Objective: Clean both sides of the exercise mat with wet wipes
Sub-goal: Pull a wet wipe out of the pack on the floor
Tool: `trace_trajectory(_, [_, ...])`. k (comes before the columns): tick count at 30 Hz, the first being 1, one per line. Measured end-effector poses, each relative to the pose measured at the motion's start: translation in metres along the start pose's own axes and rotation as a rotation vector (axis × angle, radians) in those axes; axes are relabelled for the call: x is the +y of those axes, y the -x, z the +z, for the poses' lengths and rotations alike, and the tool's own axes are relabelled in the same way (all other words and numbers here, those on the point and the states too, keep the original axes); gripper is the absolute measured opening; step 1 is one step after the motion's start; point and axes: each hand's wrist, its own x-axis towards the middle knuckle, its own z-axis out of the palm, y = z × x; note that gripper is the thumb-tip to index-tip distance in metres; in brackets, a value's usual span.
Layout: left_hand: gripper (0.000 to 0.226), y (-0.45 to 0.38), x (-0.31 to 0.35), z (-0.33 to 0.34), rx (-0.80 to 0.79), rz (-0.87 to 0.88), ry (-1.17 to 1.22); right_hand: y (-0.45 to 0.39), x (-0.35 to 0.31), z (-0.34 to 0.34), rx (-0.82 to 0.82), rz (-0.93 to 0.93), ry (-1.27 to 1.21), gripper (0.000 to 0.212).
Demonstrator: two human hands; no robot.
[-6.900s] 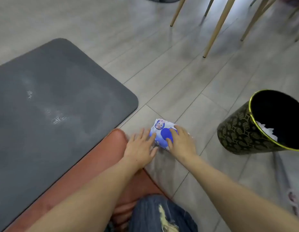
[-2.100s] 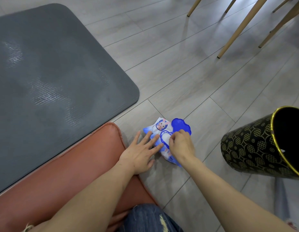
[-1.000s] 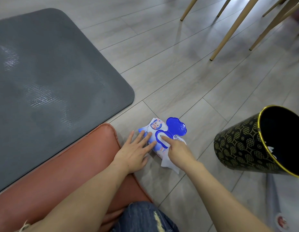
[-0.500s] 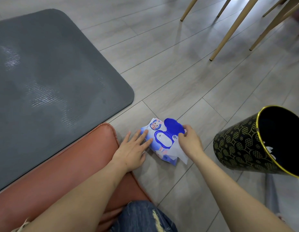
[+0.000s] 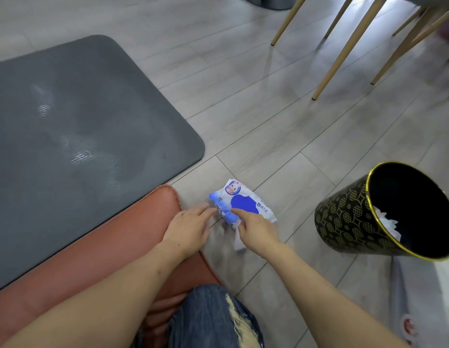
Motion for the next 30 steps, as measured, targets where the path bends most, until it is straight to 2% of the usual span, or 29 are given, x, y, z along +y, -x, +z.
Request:
trace_trajectory(5, [0.050, 0.053, 0.000, -0.051, 0.098, -0.148, 0.164, 0.038, -0.044, -0.019, 0.148, -0.130, -0.568, 0.042])
trace_trajectory(11, [0.030, 0.122, 0.004, -0.107, 0.320, -0.352, 0.453, 0.097, -0.117, -0.047, 0.266, -0.346, -0.837, 0.037])
trace_trajectory(14, [0.026, 0.155, 0.018, -0.136, 0.399, -0.478, 0.874, 0.125, -0.157, -0.055, 0.256, -0.445, -0.902, 0.038])
trace_trajectory(16, [0.036, 0.178, 0.028, -0.156, 0.354, -0.614, 1.193, 0.143, -0.180, -0.057, 0.269, -0.502, -0.922, 0.036])
trace_trajectory(19, [0.040, 0.210, 0.021, -0.177, 0.389, -0.659, 1.428, 0.167, -0.210, -0.057, 0.278, -0.569, -0.929, 0.034])
trace_trajectory(25, [0.015, 0.244, -0.008, -0.203, 0.697, -0.559, 1.503, 0.181, -0.254, -0.046, 0.235, -0.640, -0.874, 0.034])
trace_trajectory(30, [0.012, 0.247, -0.045, -0.223, 0.839, -0.481, 1.331, 0.156, -0.284, -0.036, 0.165, -0.588, -0.830, 0.030])
